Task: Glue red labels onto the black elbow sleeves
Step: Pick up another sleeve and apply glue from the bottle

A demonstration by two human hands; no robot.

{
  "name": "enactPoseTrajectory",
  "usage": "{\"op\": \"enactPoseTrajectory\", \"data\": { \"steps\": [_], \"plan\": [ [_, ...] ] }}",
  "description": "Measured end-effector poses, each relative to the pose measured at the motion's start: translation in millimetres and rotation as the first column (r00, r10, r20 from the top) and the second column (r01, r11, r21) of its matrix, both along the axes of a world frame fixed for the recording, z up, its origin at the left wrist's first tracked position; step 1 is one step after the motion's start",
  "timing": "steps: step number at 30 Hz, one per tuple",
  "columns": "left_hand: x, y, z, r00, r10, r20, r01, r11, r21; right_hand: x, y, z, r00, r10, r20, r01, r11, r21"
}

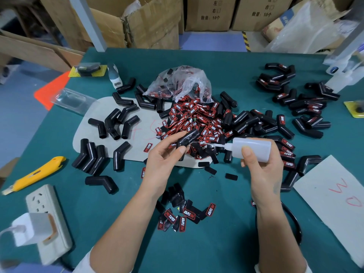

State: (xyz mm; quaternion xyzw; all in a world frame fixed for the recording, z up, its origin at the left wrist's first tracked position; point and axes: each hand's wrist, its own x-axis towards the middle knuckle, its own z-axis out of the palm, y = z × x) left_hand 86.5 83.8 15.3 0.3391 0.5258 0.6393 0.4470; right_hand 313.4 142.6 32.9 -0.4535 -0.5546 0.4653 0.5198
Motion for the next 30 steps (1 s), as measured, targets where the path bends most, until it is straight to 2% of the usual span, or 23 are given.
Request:
{"op": "enactPoseTrajectory", "data": {
  "steps": [30],
  "plan": [
    [-6,2,-12,0.998,-0.008,-0.061,0.005,0.999,-0.050,0,0,2,1.000,-0.016,0.012,0.016,1.000,0.002]
  ]
}}
